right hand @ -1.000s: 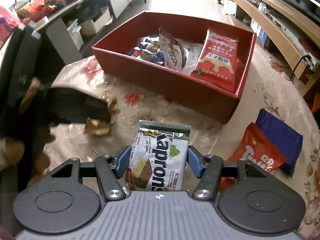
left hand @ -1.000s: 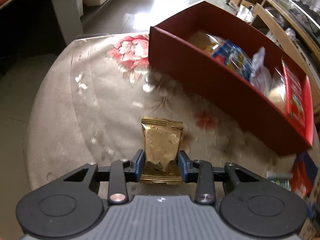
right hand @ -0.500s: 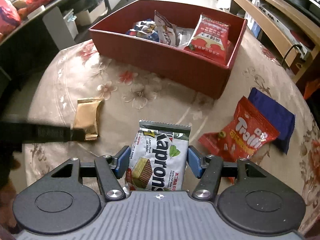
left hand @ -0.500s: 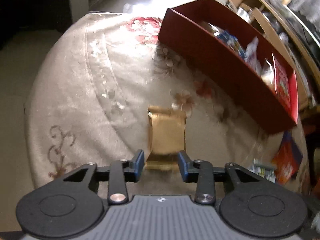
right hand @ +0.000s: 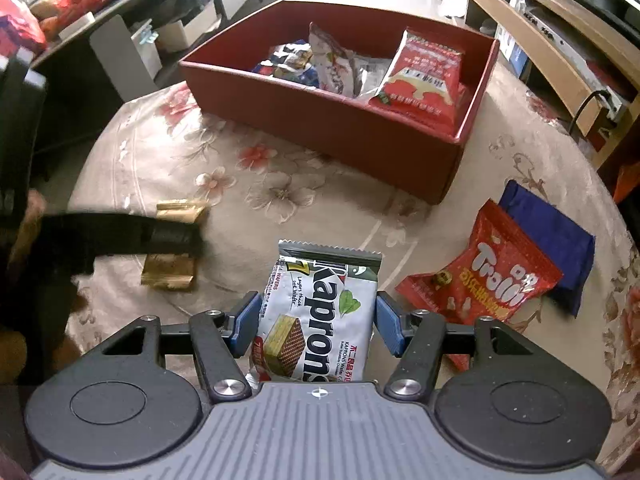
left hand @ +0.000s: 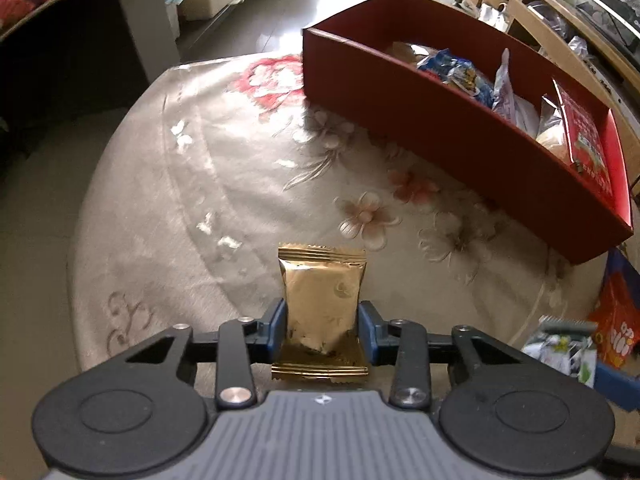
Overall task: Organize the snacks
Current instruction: 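Lift the gold packet and Kaprons wafer and carry them toward the red box, then lower both held snacks into the red box and open both tools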
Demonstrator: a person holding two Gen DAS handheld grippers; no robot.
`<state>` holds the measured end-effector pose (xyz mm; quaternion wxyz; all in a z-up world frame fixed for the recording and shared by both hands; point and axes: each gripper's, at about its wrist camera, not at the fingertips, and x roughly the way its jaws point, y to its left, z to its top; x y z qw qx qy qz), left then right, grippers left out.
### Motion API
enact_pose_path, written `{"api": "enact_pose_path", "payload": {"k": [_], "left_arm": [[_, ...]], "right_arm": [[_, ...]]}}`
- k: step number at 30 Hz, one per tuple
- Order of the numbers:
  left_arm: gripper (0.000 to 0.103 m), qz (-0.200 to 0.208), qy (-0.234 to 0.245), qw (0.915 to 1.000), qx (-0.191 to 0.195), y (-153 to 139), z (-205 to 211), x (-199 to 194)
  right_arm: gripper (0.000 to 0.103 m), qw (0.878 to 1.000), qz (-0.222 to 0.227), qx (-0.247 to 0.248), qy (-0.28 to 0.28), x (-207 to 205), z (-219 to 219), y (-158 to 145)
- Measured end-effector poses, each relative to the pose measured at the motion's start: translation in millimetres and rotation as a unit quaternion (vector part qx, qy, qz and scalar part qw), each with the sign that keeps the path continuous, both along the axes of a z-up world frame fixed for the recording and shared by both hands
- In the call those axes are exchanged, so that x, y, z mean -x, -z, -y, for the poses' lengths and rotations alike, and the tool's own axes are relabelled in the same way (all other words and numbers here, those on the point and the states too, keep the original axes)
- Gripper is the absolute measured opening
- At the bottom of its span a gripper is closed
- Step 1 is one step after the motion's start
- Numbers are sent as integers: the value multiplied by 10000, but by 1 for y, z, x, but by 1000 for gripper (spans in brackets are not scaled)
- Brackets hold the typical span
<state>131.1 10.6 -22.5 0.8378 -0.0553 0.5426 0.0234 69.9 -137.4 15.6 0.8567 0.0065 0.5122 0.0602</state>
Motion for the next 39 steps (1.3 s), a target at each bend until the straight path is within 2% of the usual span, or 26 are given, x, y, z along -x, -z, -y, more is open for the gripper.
{"api": "enact_pose_path", "payload": {"k": [4,7,15,20,26,39], "left_arm": [[39,27,7,10000,-9,-9,-10,14],[39,218,132,9996,-94,-24,-10,23],[39,494,454,9975,210,-50,3,15],[39,621,545,9955,455,-62,13,-3],[39,865,560,9932,546,-76,24,-35],[39,1034,406,9913,704,-80,41,-112]], "right_arm": [[68,9998,165,-87,16,6,2,-11],[68,9995,275,-124,1,11,2,-18],[67,9981,585,-167,83,10,9,-34],[67,9962,803,-245,242,-6,19,-46],[67,9931,989,-416,476,-34,30,-55],[67,9897,1159,-470,697,-100,42,-57]]}}
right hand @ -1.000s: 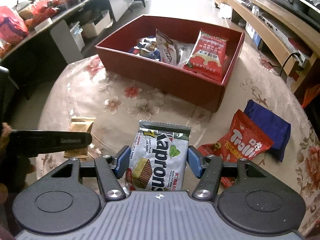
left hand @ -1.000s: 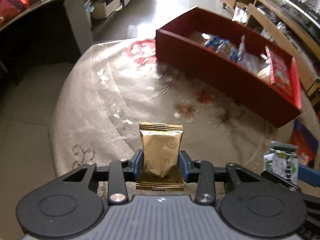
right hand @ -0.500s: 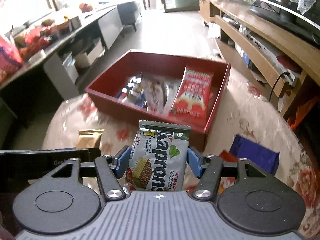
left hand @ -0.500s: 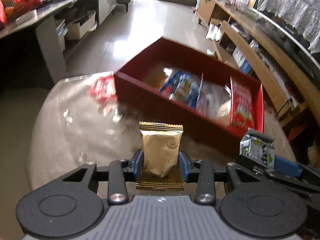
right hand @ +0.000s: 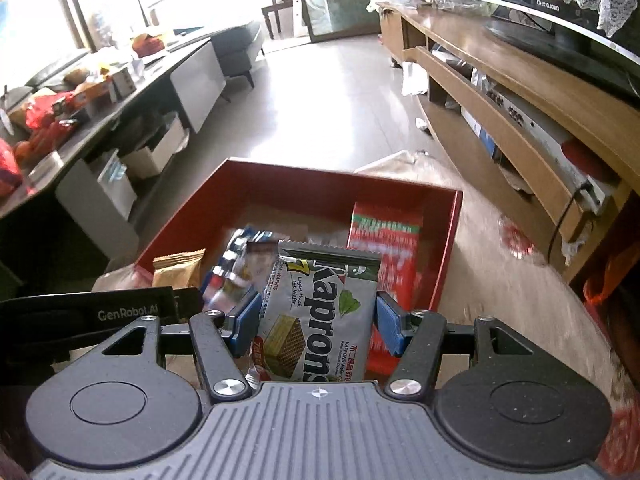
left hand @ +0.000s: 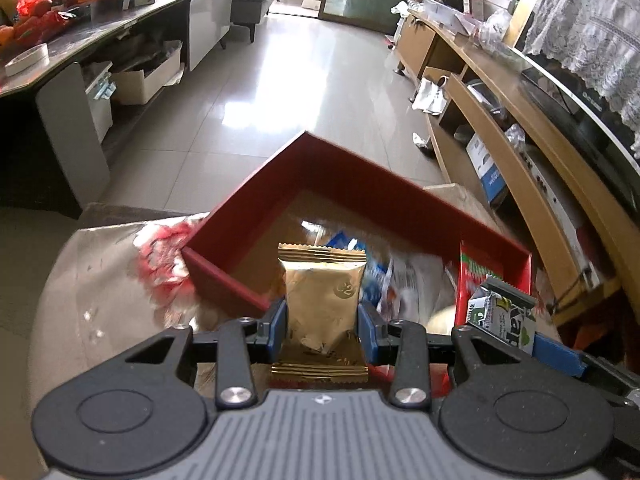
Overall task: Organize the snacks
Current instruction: 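Lower both held snacks into the red box and open both tools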
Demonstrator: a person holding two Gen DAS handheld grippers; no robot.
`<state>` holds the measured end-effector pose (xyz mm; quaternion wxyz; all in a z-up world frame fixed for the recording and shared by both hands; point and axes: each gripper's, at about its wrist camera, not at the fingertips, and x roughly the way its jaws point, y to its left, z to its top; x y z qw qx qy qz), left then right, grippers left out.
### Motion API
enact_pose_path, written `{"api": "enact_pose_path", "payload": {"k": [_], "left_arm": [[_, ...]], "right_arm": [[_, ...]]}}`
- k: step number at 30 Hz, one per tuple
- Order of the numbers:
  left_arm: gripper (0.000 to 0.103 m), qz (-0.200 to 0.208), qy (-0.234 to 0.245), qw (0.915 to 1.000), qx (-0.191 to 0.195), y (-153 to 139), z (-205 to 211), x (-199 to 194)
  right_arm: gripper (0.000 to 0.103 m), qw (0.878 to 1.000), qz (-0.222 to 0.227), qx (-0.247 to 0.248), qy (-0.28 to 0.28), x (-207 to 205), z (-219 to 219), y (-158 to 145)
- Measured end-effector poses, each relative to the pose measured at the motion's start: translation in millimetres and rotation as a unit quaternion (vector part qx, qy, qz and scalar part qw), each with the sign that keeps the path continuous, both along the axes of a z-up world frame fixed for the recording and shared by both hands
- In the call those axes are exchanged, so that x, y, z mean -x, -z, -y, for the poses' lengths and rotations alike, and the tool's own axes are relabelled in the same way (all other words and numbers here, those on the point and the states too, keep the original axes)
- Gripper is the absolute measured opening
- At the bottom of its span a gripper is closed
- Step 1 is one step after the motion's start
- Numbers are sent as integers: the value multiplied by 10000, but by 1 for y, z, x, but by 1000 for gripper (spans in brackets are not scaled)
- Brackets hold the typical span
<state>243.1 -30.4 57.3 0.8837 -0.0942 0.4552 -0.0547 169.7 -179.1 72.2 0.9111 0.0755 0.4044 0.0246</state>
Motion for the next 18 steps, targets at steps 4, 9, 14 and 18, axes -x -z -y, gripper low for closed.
{"api": "enact_pose_path", "payload": {"k": [4,9,14,18], "left_arm": [[39,-29,-10,10000,-88,8,9,-17],[39,-141,-72,9998,-74,21,12,-33],[40,-169,-113,9997,-158,26,9,-39],[40,-209,-98,9996,-164,28,9,-40]], "right_arm": [[67,10000,-36,-38,71,-20,6,6],[67,9998,-151,-3,106,-35,9,16],[67,9998,-203,-43,43,-44,7,23],[69,9998,-186,-44,58,-48,6,25]]}}
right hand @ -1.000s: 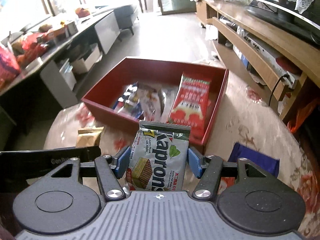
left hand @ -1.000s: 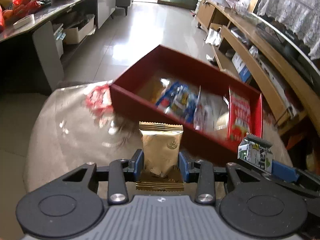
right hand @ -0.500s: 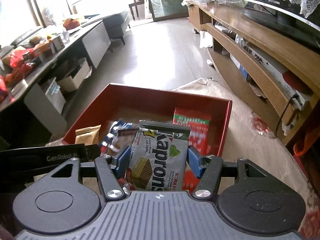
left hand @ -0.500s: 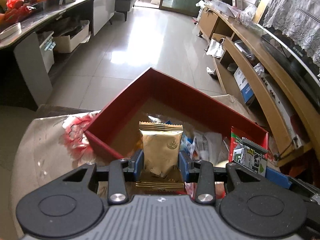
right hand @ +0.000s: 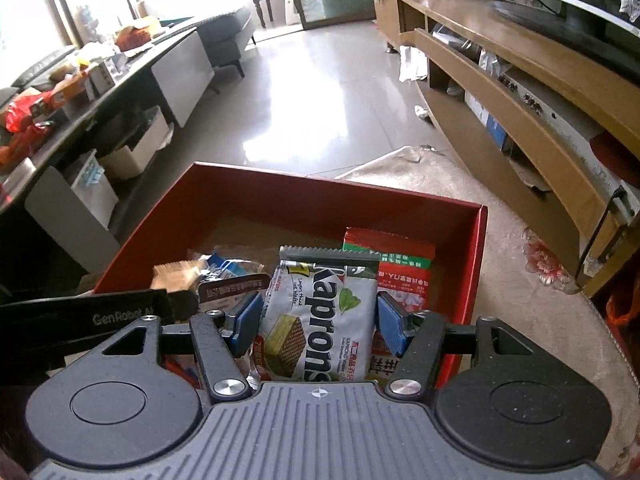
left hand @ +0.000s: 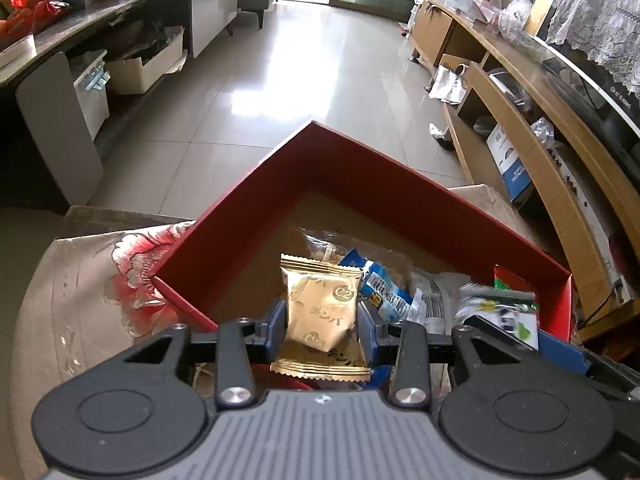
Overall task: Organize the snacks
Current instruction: 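Lower both held snacks into the red box and open both tools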
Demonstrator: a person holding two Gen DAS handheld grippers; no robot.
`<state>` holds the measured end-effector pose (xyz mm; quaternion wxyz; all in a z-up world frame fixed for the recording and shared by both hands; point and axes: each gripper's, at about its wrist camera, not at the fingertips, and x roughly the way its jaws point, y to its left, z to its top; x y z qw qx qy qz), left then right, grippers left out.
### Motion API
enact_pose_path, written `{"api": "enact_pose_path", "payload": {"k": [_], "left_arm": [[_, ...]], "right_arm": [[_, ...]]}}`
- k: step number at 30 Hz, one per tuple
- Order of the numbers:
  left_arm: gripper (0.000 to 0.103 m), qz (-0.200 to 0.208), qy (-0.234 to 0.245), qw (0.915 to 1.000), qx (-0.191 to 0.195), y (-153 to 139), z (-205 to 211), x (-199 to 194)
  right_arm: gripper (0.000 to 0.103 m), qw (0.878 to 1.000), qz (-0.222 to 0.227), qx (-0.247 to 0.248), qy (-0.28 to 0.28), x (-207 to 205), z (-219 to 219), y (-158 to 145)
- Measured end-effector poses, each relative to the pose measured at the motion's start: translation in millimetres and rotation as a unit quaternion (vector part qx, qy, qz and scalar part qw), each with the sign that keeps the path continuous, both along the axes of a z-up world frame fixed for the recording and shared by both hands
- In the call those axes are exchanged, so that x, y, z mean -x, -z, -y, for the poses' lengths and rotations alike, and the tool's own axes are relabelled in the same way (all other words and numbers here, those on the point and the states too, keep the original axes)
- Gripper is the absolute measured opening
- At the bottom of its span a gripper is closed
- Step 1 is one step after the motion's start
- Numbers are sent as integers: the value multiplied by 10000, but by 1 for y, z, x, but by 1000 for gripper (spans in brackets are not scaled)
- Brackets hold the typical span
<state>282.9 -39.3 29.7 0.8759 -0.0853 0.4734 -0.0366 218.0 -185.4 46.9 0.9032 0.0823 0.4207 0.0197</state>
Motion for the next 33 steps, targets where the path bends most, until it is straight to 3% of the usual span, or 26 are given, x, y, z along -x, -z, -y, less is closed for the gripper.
{"api": "enact_pose_path", "payload": {"k": [16,33], "left_arm": [[49,228,67,9997,-15,-22,-3,19],[50,382,568,9976,95,-41,11,70]], "right_arm": [[74,9996,234,104,89,13,4,-15],[77,9987,374,238,248,58,17,-30]]}}
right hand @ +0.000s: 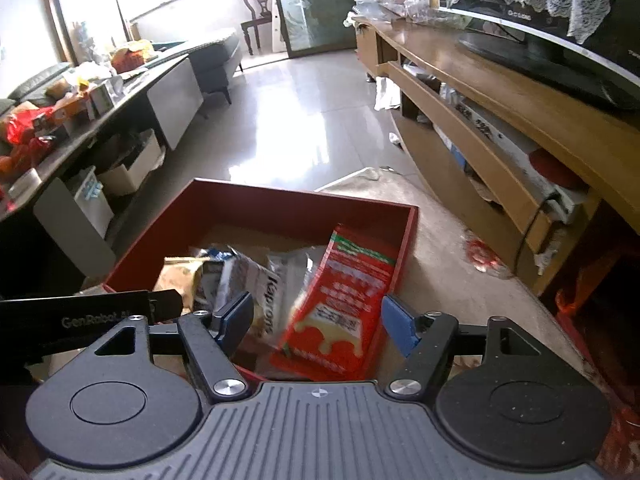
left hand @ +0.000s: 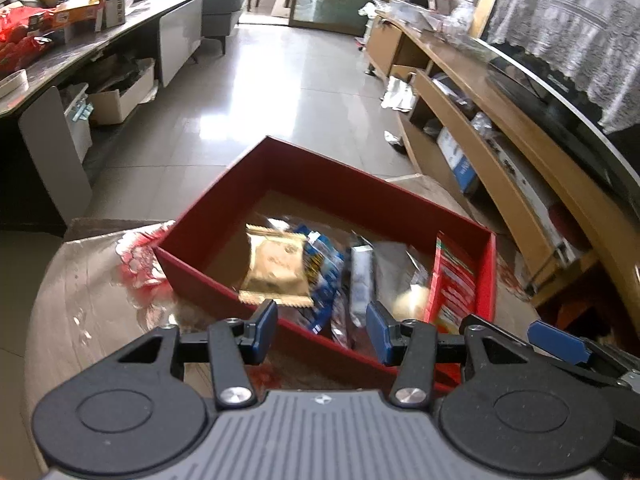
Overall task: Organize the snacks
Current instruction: 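Lower both held snacks into the red box and open both tools, then move the left tool to the red Trolli bag while right tool reaches the blue pouch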
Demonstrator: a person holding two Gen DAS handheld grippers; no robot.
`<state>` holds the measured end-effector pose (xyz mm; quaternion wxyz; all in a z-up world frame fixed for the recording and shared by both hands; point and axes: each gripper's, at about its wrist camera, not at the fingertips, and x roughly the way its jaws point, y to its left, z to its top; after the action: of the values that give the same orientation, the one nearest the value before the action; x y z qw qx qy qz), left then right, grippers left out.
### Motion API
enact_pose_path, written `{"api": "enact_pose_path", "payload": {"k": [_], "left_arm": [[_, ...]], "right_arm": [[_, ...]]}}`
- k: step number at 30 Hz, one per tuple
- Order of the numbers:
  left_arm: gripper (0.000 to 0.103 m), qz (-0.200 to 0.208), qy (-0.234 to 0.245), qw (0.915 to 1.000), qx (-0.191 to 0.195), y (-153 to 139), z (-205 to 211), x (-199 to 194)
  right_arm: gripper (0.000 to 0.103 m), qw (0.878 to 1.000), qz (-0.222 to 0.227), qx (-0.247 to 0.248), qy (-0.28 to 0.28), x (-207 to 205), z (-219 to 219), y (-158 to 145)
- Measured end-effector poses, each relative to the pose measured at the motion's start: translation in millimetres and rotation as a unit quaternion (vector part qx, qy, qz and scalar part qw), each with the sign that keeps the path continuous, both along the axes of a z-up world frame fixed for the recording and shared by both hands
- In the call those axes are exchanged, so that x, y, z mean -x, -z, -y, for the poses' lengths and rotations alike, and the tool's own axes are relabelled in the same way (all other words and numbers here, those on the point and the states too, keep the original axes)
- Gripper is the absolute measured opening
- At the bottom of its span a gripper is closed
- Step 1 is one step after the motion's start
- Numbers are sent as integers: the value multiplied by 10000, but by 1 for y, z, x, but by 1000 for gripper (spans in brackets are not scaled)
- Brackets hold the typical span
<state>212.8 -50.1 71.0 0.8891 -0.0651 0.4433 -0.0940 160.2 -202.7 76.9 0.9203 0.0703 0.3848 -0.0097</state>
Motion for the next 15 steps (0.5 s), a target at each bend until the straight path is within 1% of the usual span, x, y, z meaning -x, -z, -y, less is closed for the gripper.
{"api": "enact_pose_path", "payload": {"k": [7,15], "left_arm": [[50,-9,299,9995,-68,2,16,27],[50,-13,577,9983,-120,4,32,52]], "right_arm": [[78,9999,-108,79,109,29,14,3],[78,9994,-159,18,295,56,30,5]]}}
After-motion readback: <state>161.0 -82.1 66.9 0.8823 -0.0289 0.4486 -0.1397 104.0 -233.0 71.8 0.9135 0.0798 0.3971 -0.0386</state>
